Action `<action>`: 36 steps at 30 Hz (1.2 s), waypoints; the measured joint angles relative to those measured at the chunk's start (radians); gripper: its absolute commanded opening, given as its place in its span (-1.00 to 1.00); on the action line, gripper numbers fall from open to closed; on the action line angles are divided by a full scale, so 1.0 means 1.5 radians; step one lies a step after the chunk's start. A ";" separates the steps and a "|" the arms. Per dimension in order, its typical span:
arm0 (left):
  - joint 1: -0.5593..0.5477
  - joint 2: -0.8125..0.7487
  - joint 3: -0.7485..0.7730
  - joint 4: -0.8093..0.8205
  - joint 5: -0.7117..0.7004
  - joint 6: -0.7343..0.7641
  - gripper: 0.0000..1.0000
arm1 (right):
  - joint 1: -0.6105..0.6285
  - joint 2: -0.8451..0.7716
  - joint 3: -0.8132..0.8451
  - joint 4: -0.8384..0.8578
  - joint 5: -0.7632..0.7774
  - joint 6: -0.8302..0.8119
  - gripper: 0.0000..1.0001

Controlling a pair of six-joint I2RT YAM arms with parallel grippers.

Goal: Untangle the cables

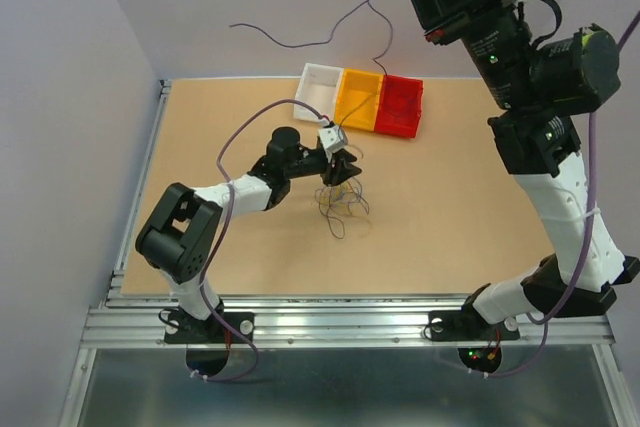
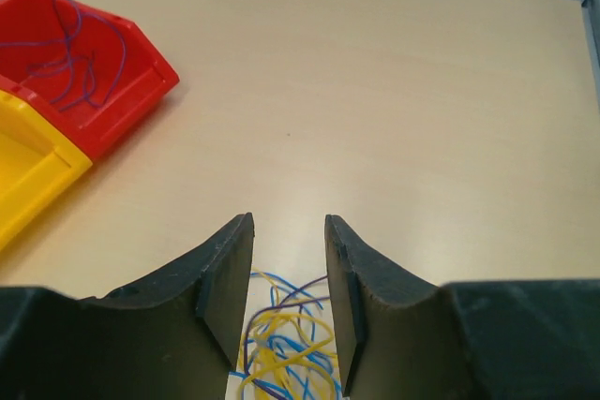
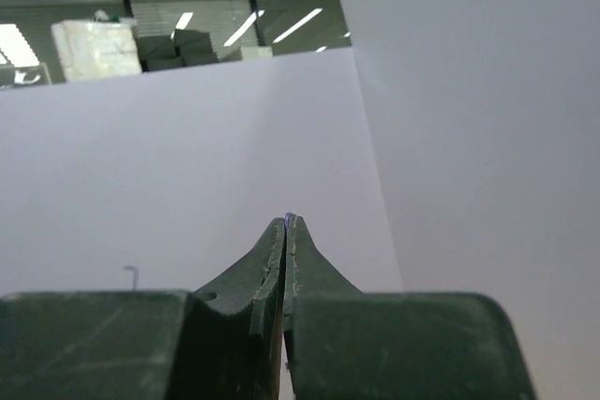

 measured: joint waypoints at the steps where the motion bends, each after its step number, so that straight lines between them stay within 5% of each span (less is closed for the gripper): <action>1: -0.003 0.009 0.005 -0.010 -0.006 0.005 0.02 | 0.000 -0.003 0.011 0.005 0.025 -0.007 -0.99; 9: -0.010 0.063 0.056 -0.080 -0.079 0.028 0.22 | 0.000 -0.014 0.020 0.030 0.149 -0.070 -0.99; 19: 0.013 0.009 0.056 -0.110 -0.178 0.016 0.48 | 0.000 -0.060 -0.219 0.113 0.270 -0.166 -0.99; 26: 0.105 -0.052 0.056 -0.099 -0.200 -0.039 0.55 | -0.010 -0.007 -0.333 0.161 0.367 -0.211 -0.99; 36: 0.121 -0.055 0.055 -0.099 -0.216 -0.062 0.57 | -0.144 0.065 -0.393 0.189 0.378 -0.152 -0.99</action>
